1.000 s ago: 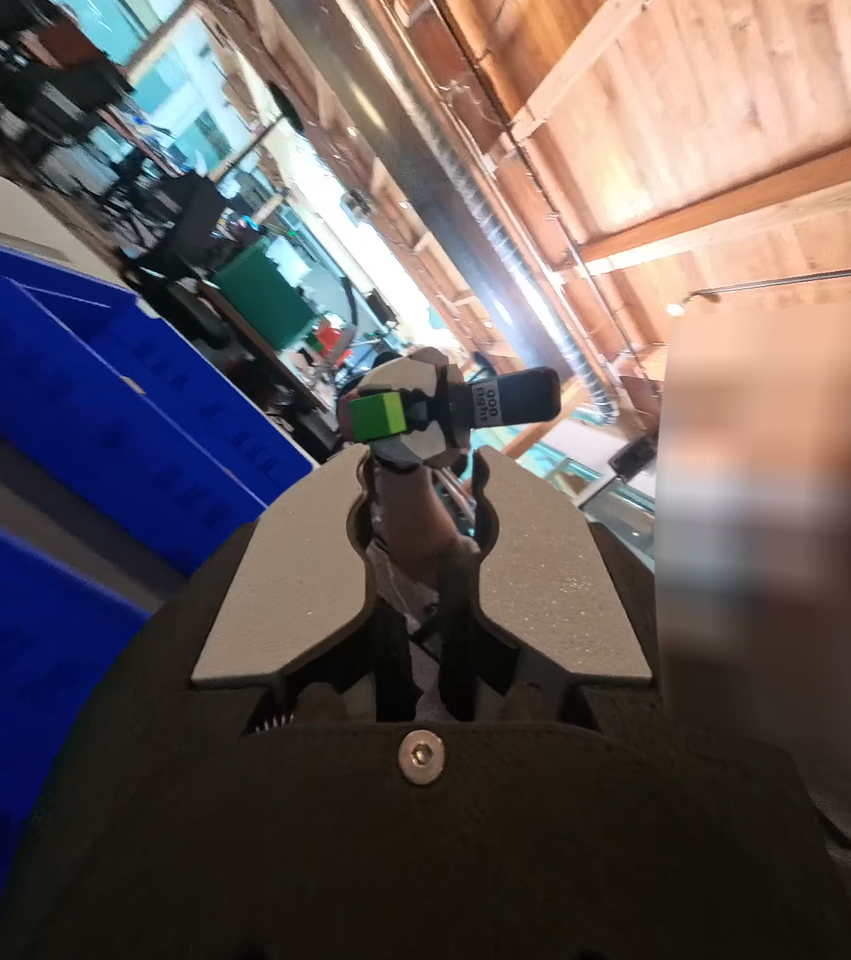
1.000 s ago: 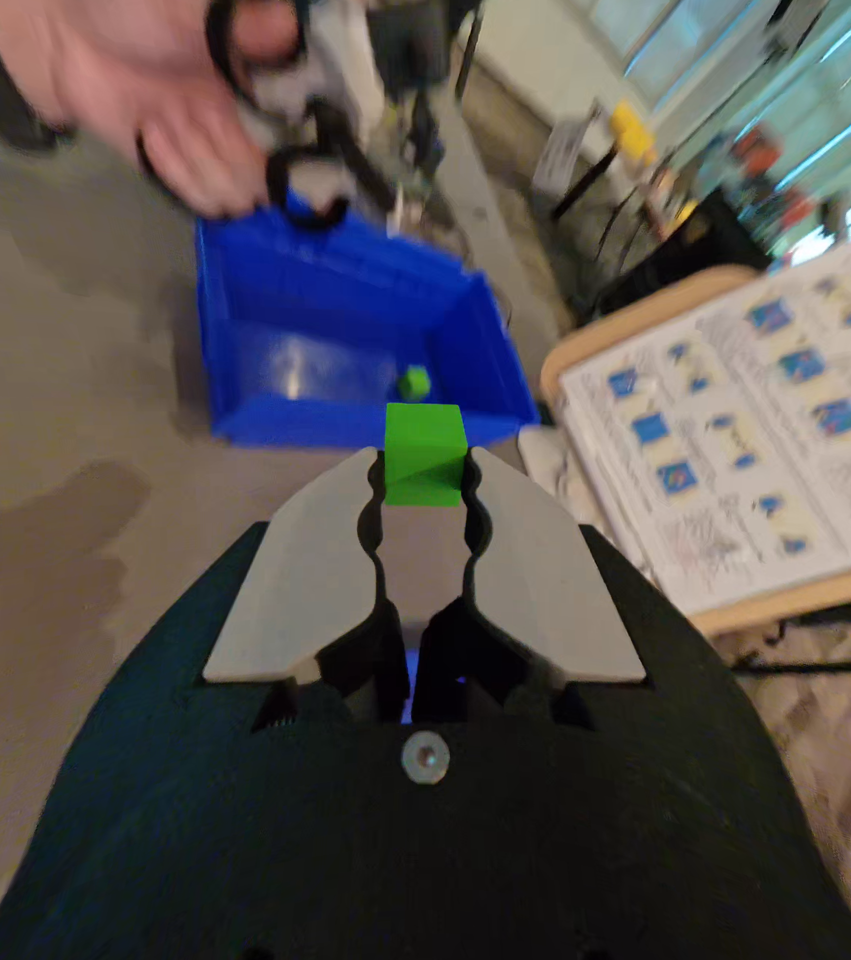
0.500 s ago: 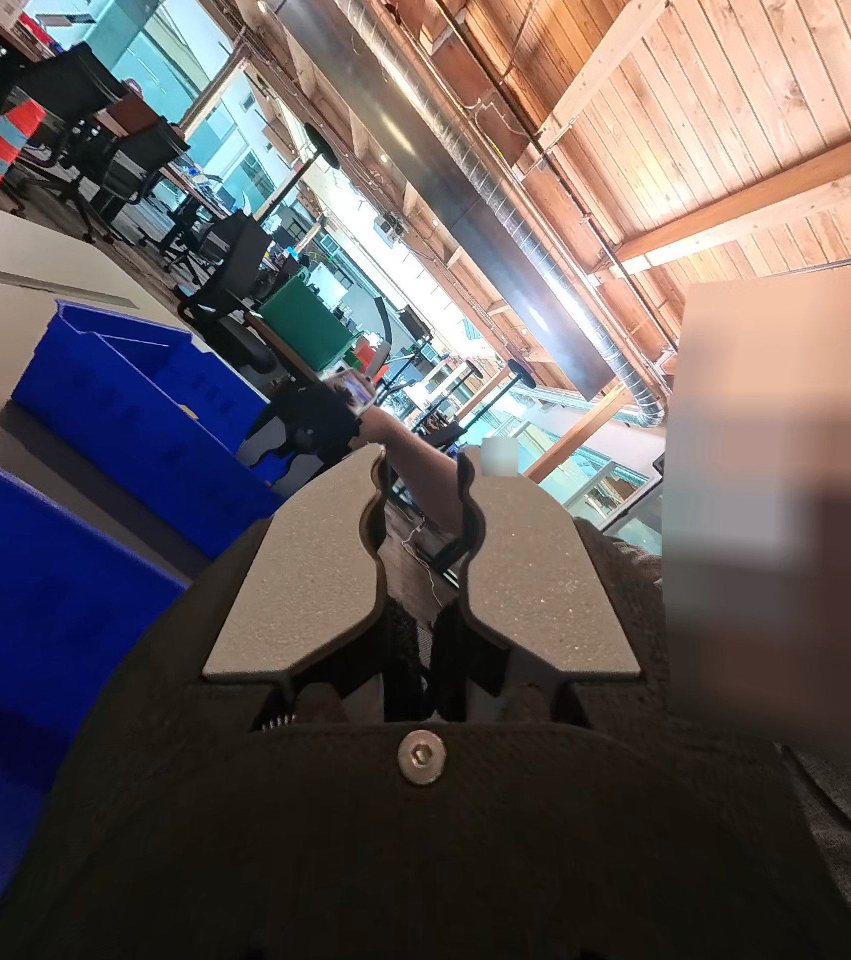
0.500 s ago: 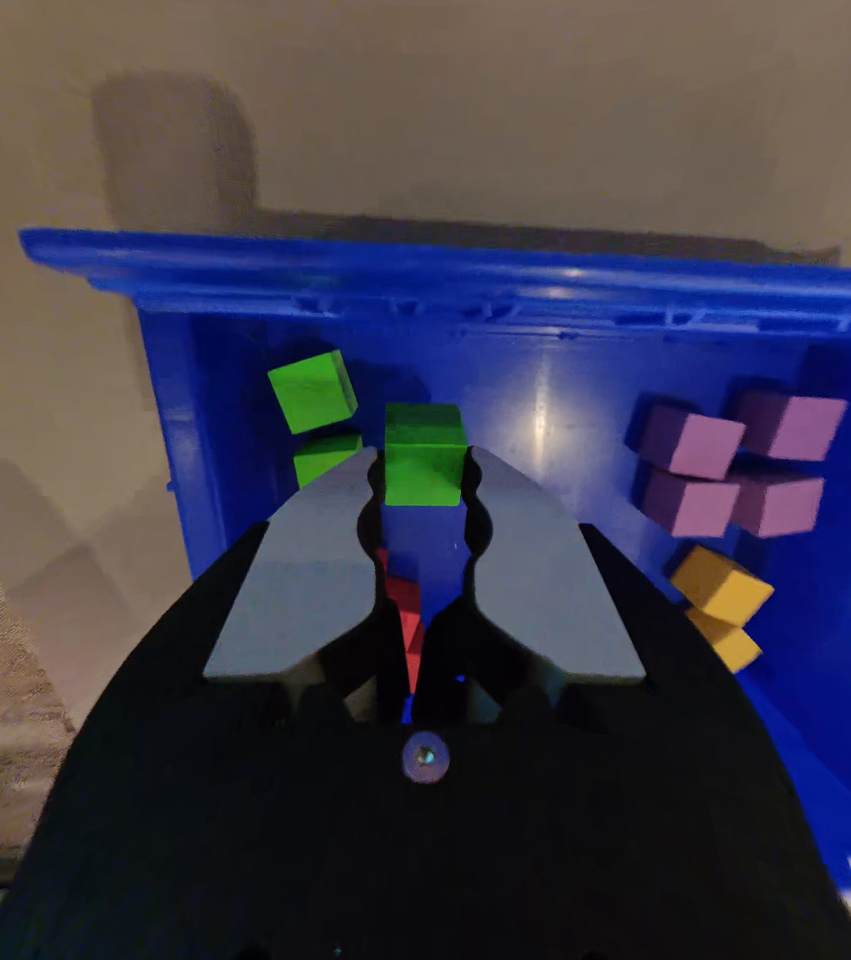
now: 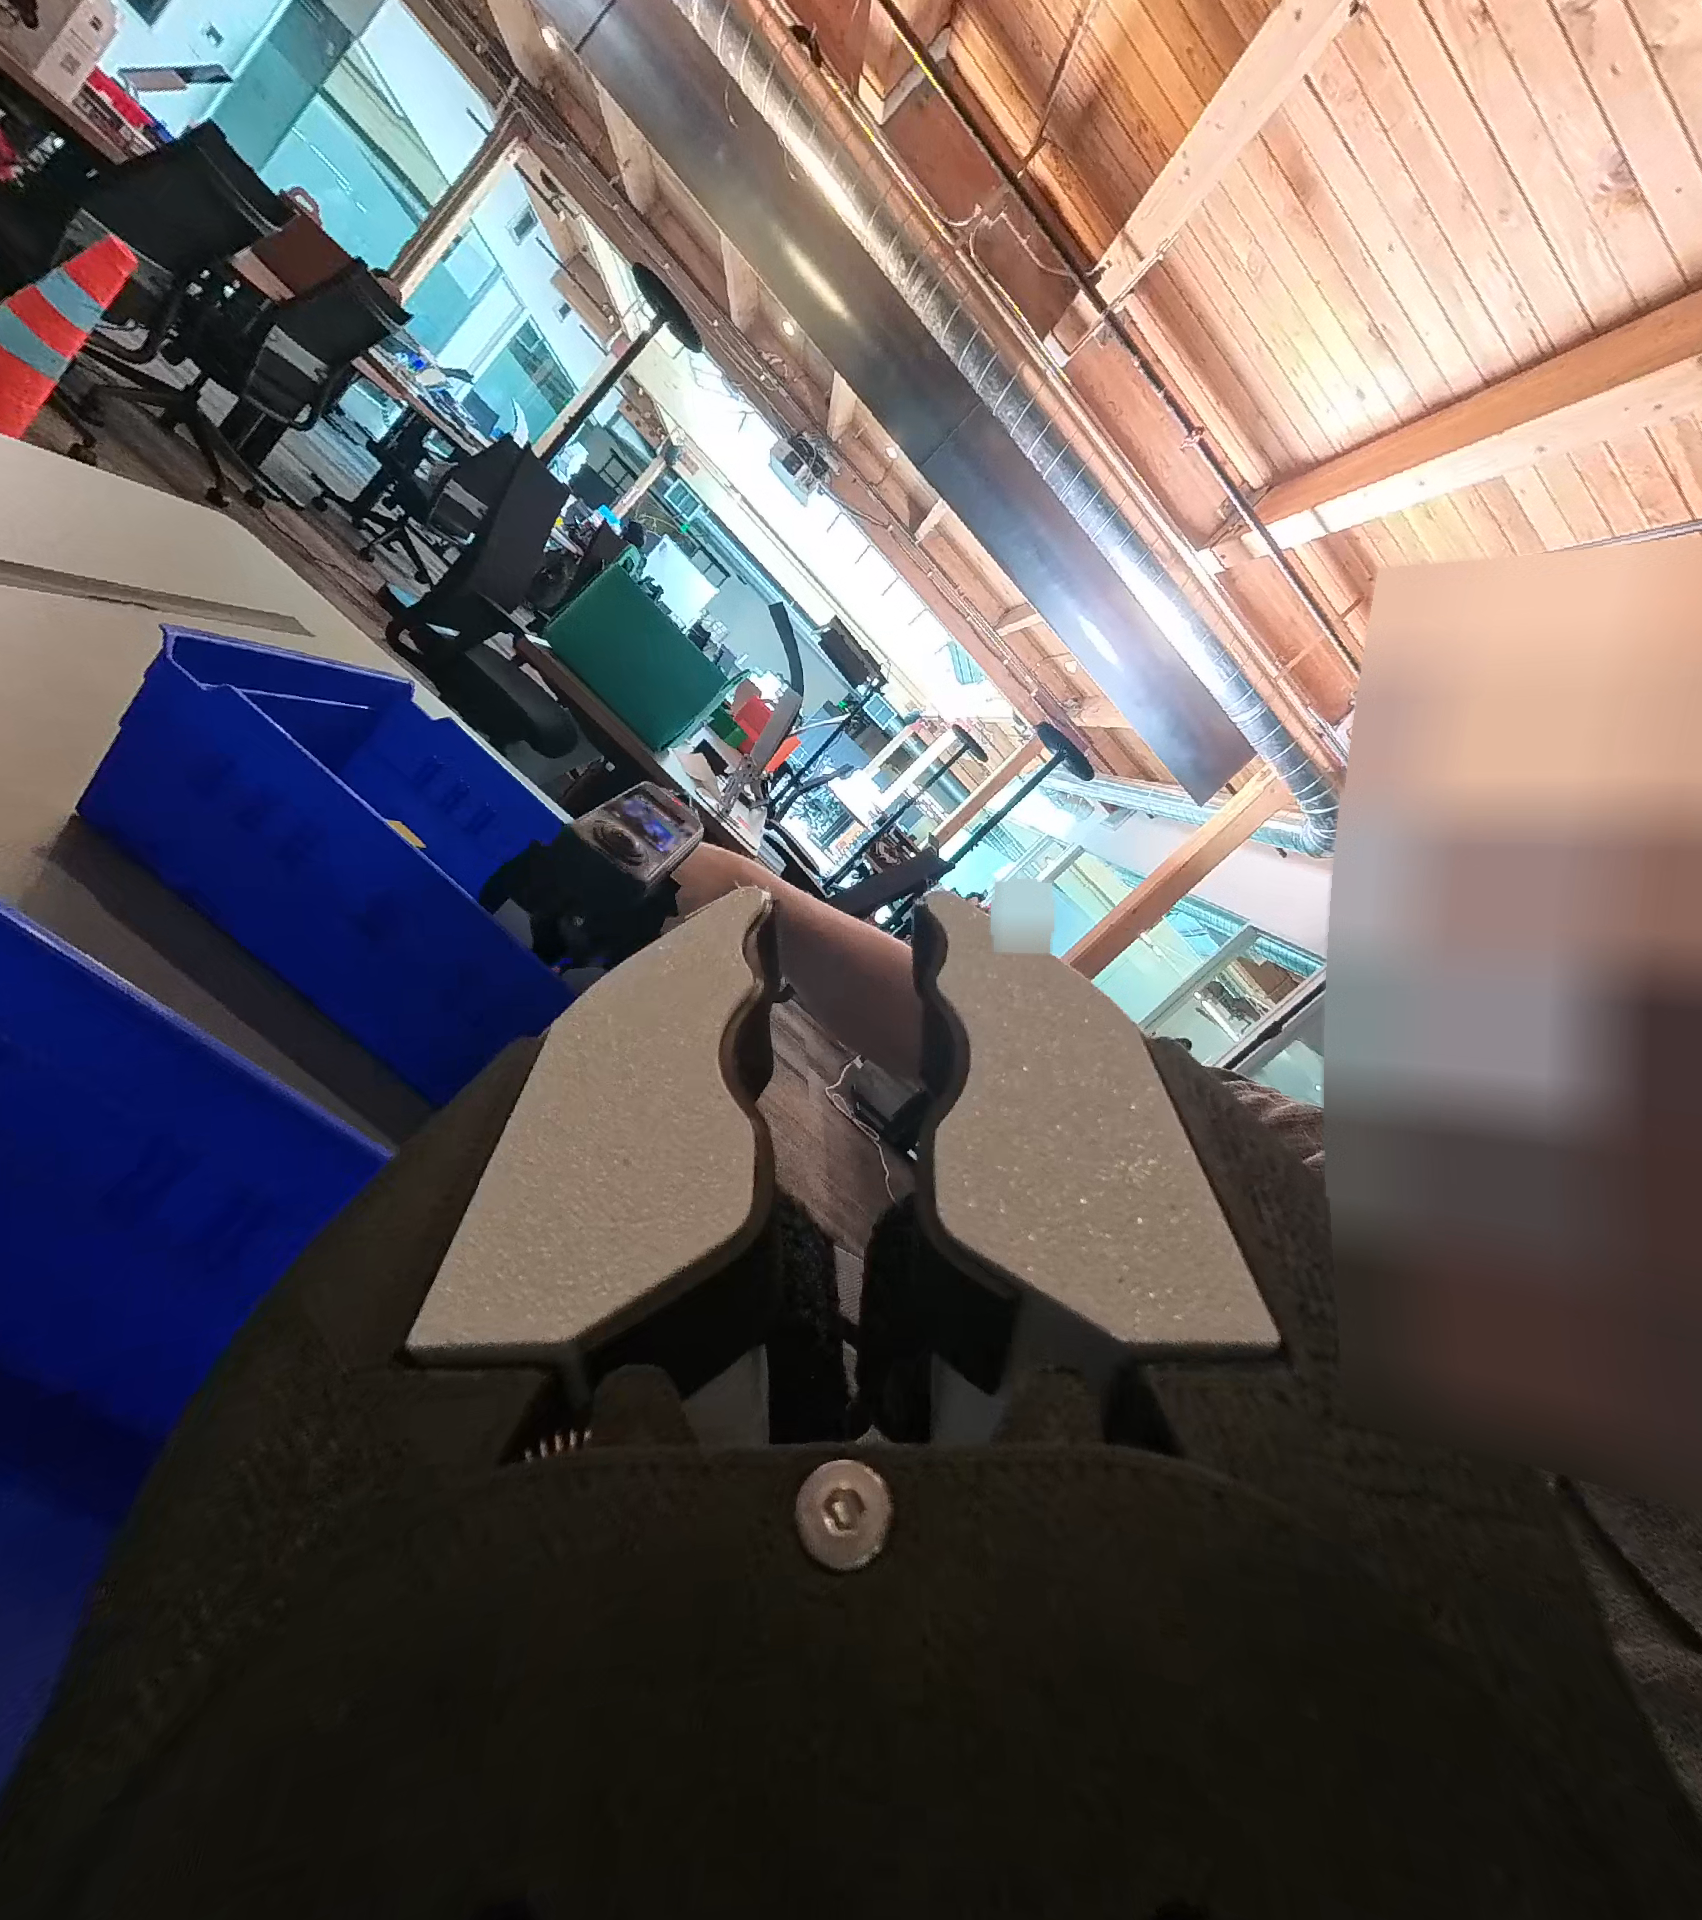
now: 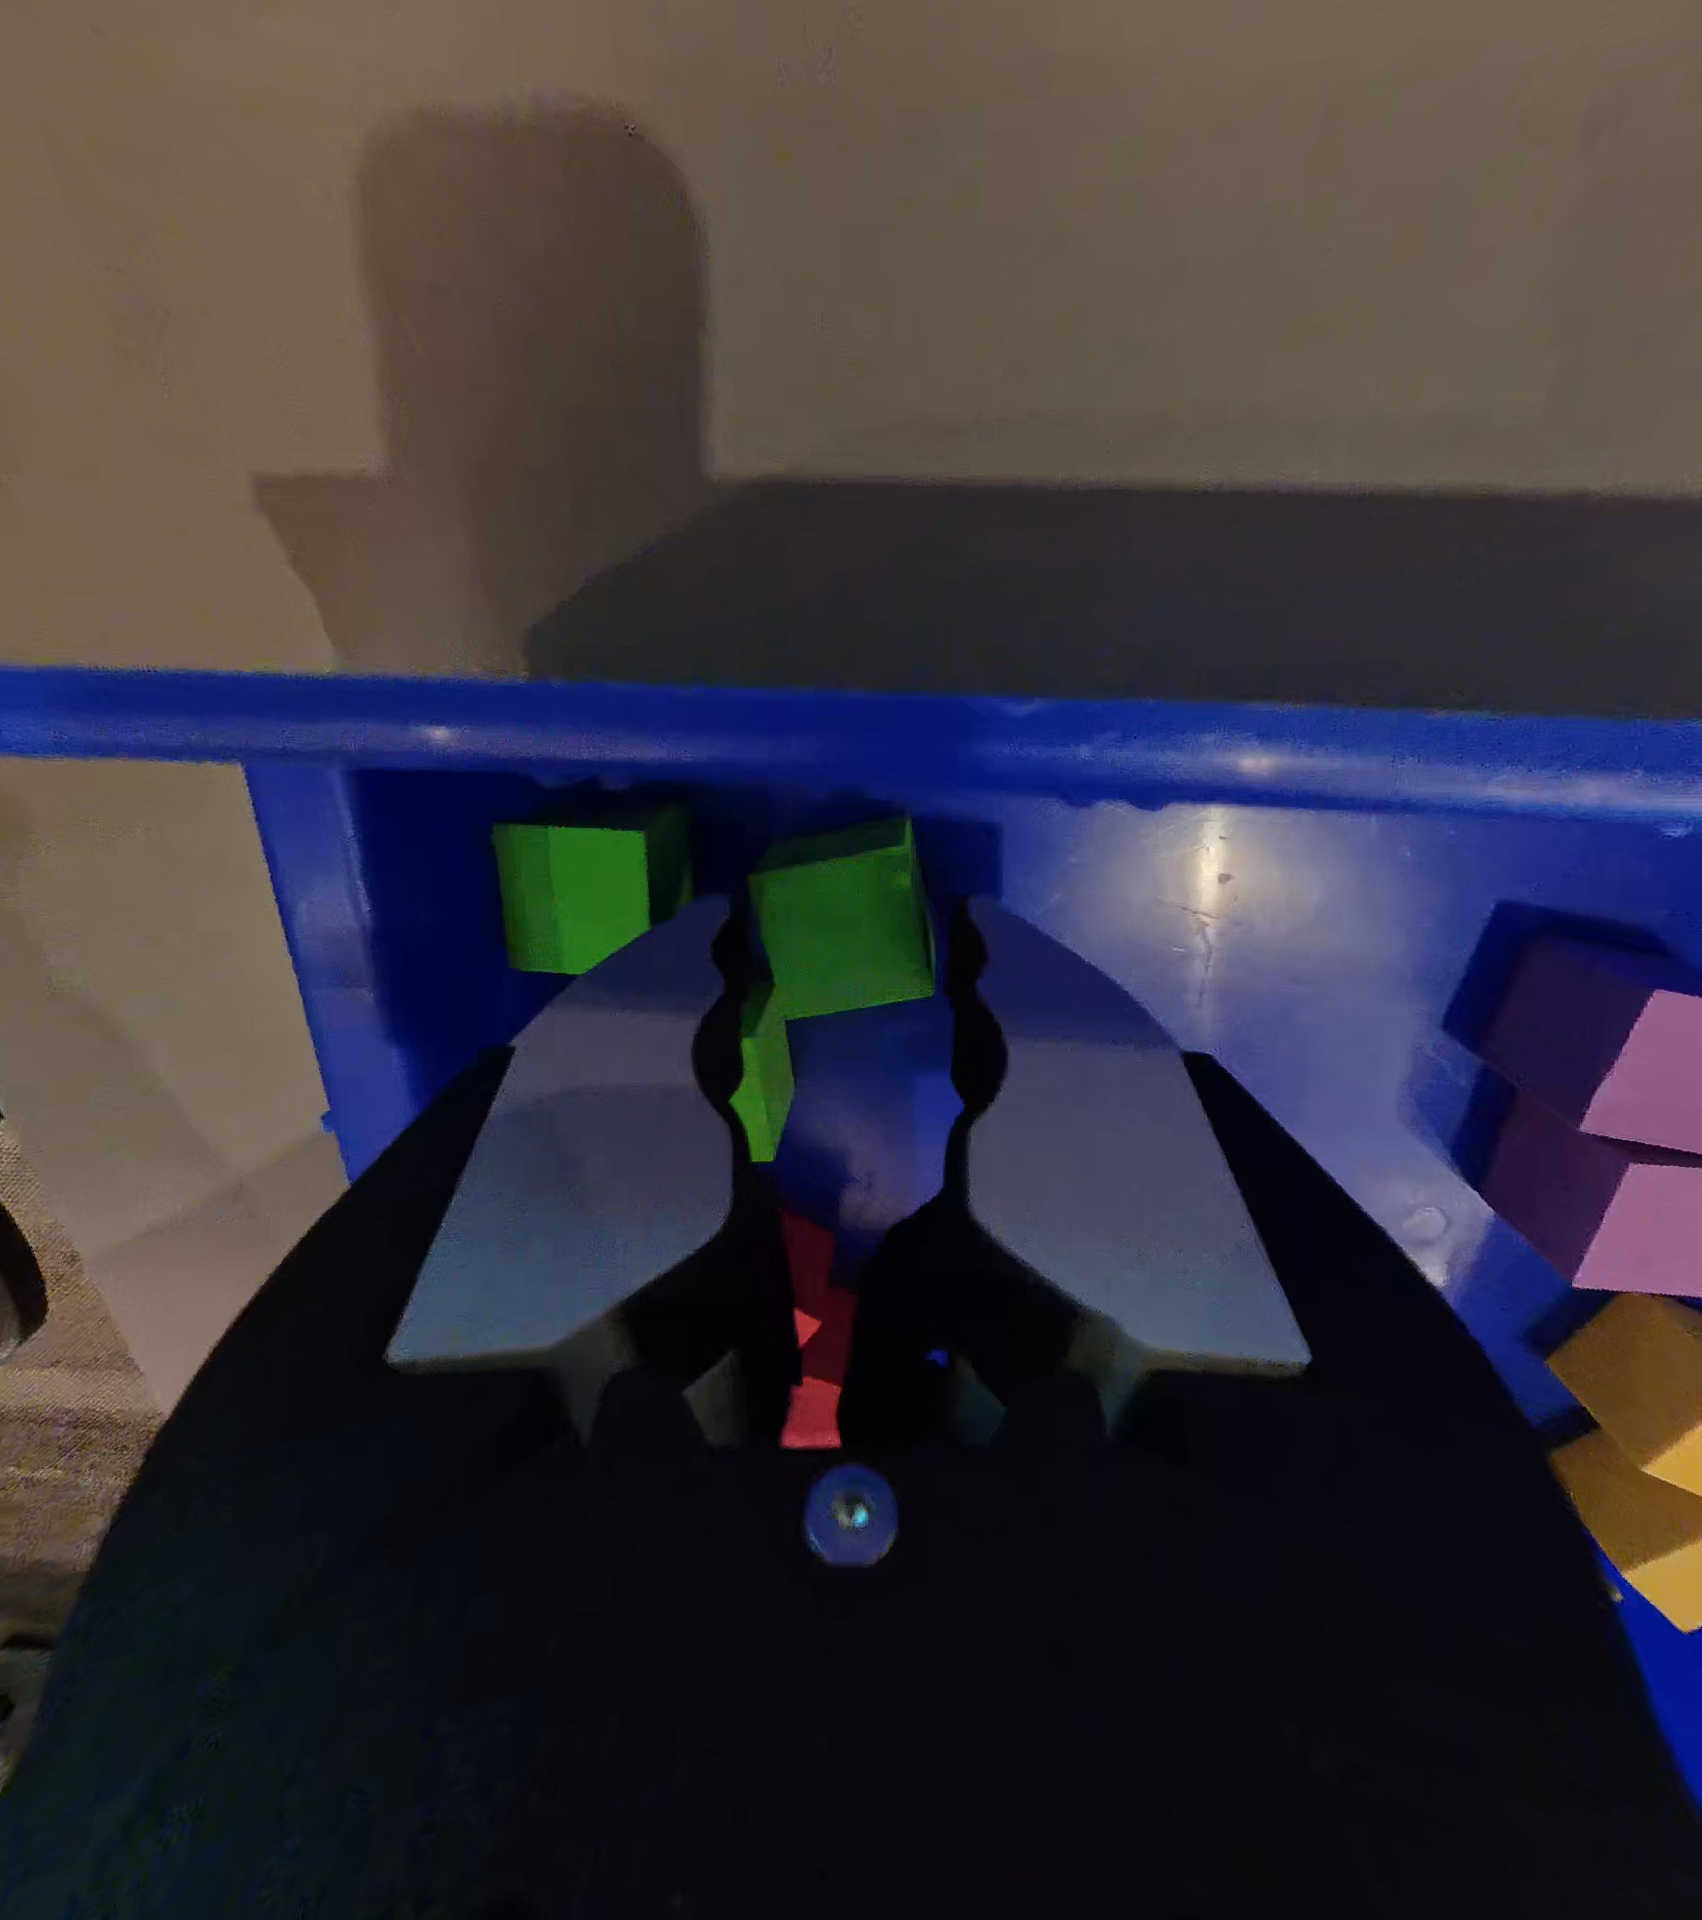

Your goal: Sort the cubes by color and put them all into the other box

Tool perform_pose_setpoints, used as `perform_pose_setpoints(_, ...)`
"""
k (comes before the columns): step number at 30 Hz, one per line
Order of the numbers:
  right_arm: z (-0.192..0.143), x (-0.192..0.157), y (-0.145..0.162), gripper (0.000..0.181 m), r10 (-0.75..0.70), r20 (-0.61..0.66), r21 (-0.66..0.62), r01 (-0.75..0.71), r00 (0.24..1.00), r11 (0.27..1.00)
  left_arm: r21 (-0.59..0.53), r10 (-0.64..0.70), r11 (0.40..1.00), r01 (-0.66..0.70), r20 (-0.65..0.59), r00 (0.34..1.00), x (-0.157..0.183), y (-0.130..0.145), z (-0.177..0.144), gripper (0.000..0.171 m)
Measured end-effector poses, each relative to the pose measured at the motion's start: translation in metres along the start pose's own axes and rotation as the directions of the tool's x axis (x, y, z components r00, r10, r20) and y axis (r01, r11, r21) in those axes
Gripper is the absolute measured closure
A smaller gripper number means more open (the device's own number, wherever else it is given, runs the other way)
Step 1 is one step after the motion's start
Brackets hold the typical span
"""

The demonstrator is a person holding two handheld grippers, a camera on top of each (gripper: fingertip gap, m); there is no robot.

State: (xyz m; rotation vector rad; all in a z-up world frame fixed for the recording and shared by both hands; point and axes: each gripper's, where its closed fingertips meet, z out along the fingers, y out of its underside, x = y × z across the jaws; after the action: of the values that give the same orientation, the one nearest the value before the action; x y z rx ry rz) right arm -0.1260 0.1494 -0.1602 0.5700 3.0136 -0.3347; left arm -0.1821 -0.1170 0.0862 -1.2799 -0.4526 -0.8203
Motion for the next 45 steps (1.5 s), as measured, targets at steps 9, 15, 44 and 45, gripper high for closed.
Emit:
perform_pose_setpoints(9, -0.043, 0.012, 0.001, 0.138, 0.06, -0.103, 0.112, -0.048, 0.993, 0.993, -0.25, 0.181, 0.968, -0.033, 0.595, 0.783, -0.101, 0.01, -0.02, 0.146)
perform_pose_setpoints(15, -0.084, 0.013, -0.002, 0.144, 0.079, -0.253, 0.235, -0.018, 0.964, 0.972, -0.417, 0.345, 0.906, 0.076, 0.829, 0.44, -0.19, 0.004, -0.039, 0.138)
perform_pose_setpoints(44, -0.155, -0.026, -0.135, 0.129, 0.086, -0.512, 0.717, 0.371, 0.854, 0.59, 0.07, -0.263, 0.959, 0.273, -0.125, 0.957, -0.067, -0.016, 0.043, 0.139)
perform_pose_setpoints(45, -0.163, -0.032, -0.152, 0.126, 0.098, -0.508, 0.75, 0.383, 0.856, 0.54, 0.057, -0.26, 0.961, 0.272, -0.155, 0.953, -0.059, -0.011, 0.049, 0.139)
